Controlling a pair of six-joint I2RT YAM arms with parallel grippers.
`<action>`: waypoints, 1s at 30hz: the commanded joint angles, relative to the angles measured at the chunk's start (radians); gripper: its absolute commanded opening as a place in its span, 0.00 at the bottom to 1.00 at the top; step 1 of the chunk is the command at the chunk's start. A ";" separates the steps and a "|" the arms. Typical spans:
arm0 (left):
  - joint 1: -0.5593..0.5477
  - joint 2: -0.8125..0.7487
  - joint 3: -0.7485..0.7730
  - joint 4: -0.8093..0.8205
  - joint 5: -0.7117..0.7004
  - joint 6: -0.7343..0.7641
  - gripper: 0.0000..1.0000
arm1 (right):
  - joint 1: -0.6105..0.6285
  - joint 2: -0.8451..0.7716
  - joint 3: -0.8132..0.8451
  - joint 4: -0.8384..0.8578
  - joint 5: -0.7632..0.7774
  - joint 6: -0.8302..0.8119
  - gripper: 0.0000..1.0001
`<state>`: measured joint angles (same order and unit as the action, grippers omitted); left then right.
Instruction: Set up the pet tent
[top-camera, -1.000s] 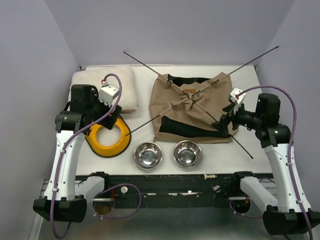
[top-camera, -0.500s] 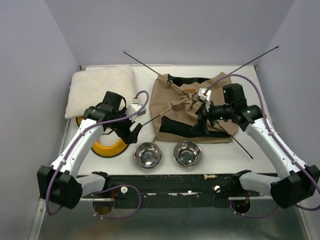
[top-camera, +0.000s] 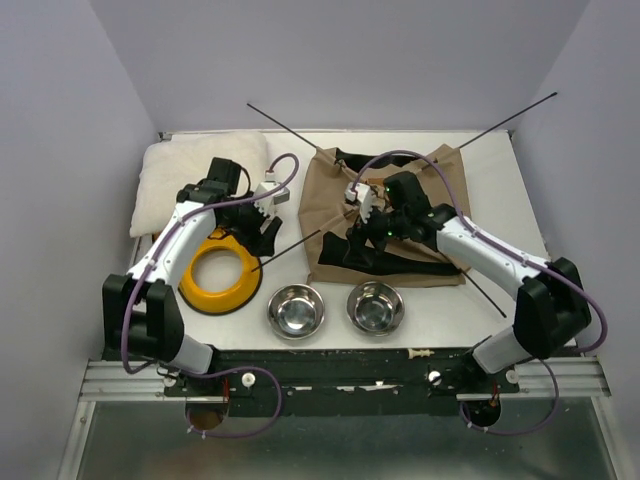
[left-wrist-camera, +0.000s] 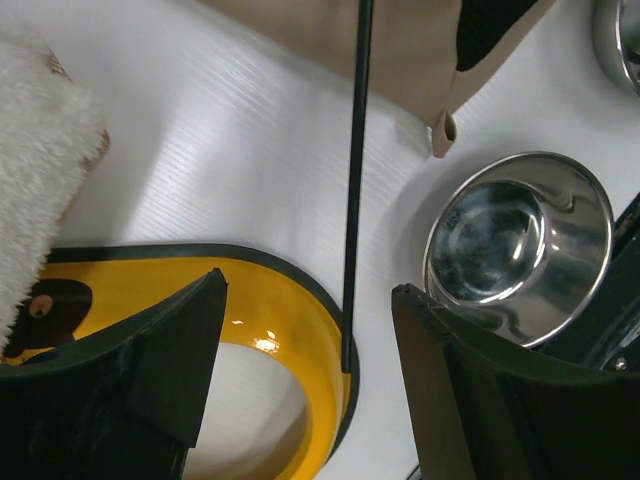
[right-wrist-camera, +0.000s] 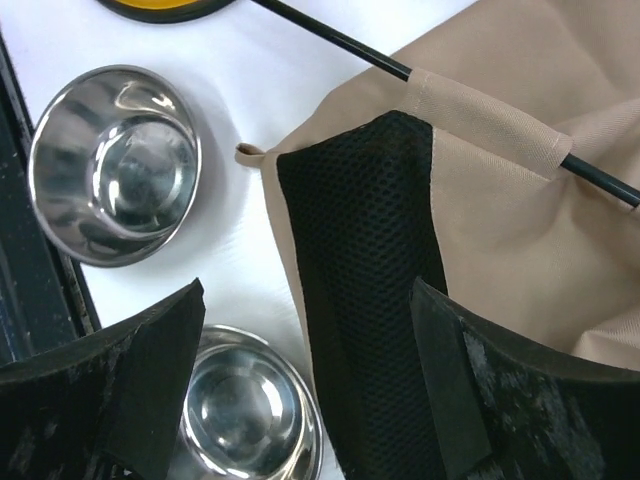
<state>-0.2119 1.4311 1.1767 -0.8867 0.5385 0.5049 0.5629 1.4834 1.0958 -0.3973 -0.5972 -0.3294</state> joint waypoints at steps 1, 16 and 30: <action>0.017 0.095 0.087 -0.066 0.060 0.133 0.79 | 0.018 0.075 0.065 0.081 0.066 0.094 0.91; 0.016 0.218 0.058 -0.153 0.175 0.210 0.54 | 0.035 0.202 0.128 0.072 0.019 0.266 0.87; 0.013 0.201 -0.014 -0.146 0.244 0.222 0.00 | 0.066 0.308 0.207 0.018 0.096 0.326 0.79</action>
<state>-0.1940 1.6451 1.1610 -1.0359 0.6914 0.7044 0.6167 1.7557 1.2591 -0.3481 -0.5358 -0.0357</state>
